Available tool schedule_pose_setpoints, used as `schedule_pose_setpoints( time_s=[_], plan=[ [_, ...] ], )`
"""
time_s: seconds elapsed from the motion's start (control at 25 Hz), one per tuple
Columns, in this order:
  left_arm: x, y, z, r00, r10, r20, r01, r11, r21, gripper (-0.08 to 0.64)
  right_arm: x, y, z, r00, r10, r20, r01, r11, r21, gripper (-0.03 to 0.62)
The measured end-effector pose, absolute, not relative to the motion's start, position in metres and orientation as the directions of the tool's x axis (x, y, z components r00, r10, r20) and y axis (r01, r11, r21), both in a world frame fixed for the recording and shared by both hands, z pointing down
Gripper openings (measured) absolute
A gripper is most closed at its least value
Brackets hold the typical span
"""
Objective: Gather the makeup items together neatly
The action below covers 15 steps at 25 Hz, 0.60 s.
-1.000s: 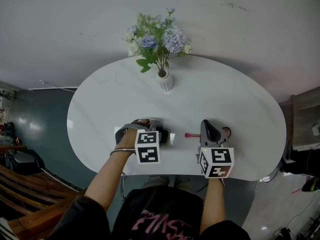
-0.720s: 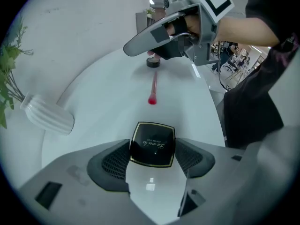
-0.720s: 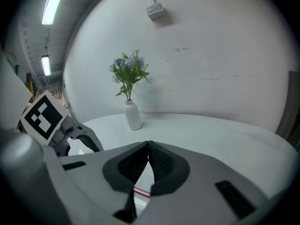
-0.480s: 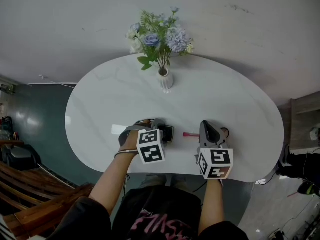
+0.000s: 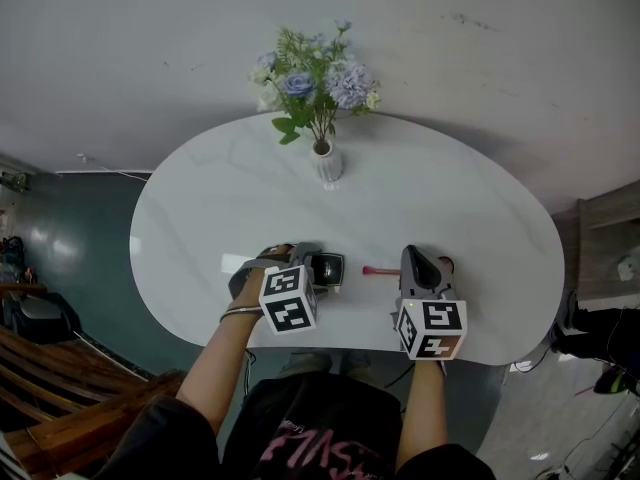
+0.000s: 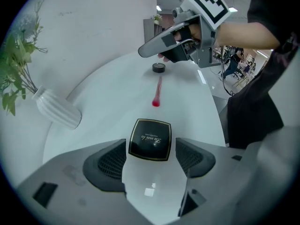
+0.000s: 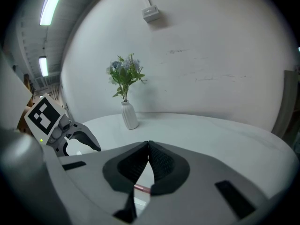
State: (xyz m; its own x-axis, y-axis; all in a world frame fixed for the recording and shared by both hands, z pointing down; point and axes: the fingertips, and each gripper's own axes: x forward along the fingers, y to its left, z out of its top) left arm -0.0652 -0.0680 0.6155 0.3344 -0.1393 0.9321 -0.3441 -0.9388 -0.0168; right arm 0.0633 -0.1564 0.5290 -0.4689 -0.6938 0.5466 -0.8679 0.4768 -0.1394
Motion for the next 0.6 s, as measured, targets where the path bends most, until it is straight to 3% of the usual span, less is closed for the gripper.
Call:
schedule_pose_setpoints(
  time_s=[0.36,0.4,0.48,0.52,0.6],
  plan=[
    [-0.067,-0.093,0.561,0.549,-0.407,0.730,-0.664,-0.743,0.085,0.306,0.055,-0.156,0.526,-0.484,-0.686,0.543,-0.856,0.499,-0.132,0.063],
    [-0.070,-0.097,0.560,0.532,-0.441,0.722,-0.698,-0.712,0.080,0.280,0.054,-0.156,0.526,-0.485,-0.685,0.544,-0.855,0.501,-0.131,0.063],
    [-0.080,-0.105,0.561,0.475,-0.512,0.716,-0.769,-0.637,0.054,0.097,0.053,-0.156,0.525,-0.486,-0.683,0.546,-0.853,0.506,-0.126,0.063],
    [-0.085,-0.109,0.562,0.447,-0.540,0.713,-0.801,-0.597,0.050,0.047,0.052,-0.156,0.525,-0.486,-0.682,0.546,-0.852,0.508,-0.124,0.063],
    [-0.090,-0.113,0.563,0.417,-0.575,0.704,-0.849,-0.522,0.077,0.018,0.051,-0.155,0.525,-0.487,-0.680,0.549,-0.851,0.511,-0.122,0.063]
  ],
)
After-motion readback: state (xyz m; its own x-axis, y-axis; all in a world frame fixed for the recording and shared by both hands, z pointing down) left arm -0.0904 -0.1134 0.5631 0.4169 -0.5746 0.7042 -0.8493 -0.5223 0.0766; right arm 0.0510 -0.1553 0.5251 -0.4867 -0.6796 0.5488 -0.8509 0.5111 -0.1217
